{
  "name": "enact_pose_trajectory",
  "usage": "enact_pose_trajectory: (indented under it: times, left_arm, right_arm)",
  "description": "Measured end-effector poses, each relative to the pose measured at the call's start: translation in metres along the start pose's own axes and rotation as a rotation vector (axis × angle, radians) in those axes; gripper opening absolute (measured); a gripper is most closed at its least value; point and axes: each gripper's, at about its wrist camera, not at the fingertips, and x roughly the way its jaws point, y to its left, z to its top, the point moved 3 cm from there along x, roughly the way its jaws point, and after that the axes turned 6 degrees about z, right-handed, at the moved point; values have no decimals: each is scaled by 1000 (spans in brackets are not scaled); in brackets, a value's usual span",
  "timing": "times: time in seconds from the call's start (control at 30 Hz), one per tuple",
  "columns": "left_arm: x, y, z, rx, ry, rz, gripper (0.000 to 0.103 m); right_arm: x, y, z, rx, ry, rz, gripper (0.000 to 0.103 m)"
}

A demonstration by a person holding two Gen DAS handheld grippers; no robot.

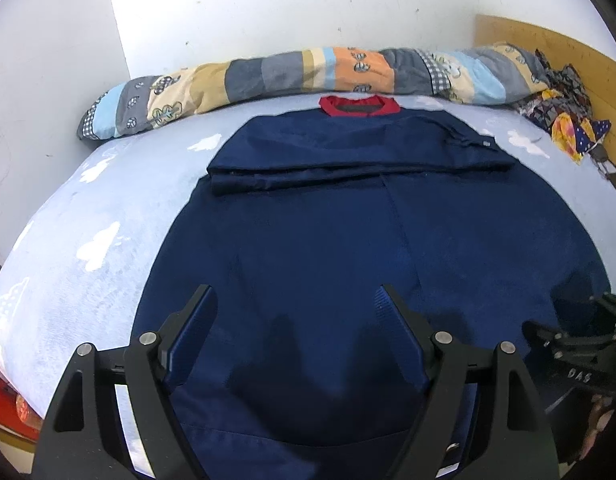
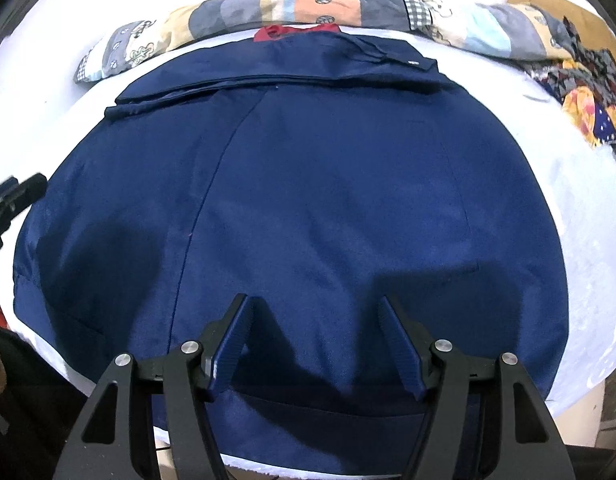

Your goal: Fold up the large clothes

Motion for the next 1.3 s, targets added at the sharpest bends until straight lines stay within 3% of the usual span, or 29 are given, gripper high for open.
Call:
enact_pose_trajectory:
  times: [0.1,0.27,0.4,0.5,0.7,0.83,0.9,1.0,1.1,1.17,1.23,1.3]
  left_arm:
    - [14,-1,-7,-1,62,-13,81]
    - [49,3,-29,-25,235,-51,81]
    - [45,-1,-32,42,211,-37,83]
    - [37,12,-30,28,189,-41,83]
    - [26,89,-21,-194,179,-56,83]
    - [31,157,-38,-416,237,-25,83]
    - [40,175,-52,-505,300,-71,83]
    - [56,186,-78,-636,405,-213,83]
    - [49,181,-79,-611,391,-237,83]
    - [45,173,-78,-570,389,-278,78]
    - [41,156,-74,-499,390,-321,65]
    - [35,139,-71,-389,371,-304,63]
  right_arm:
    - [-1,-2,-1,14,-1,7,68]
    - [-4,-9,-3,26,-6,-1,68]
    - [-13,-32,-6,83,-20,-10,68]
    - [-28,-63,-9,168,-50,-14,68]
    - [-58,-140,-24,440,-126,27,67]
    - [-68,-175,-38,580,-143,-6,69]
    - [-66,-188,-45,661,-136,38,69]
    - [-55,-189,-53,710,-95,101,69]
    - [-46,-174,-54,693,-58,164,67]
    - [-44,-158,-51,637,-50,188,55]
    - [-45,-144,-48,579,-53,215,54]
    - [-46,-139,-44,547,-64,211,54]
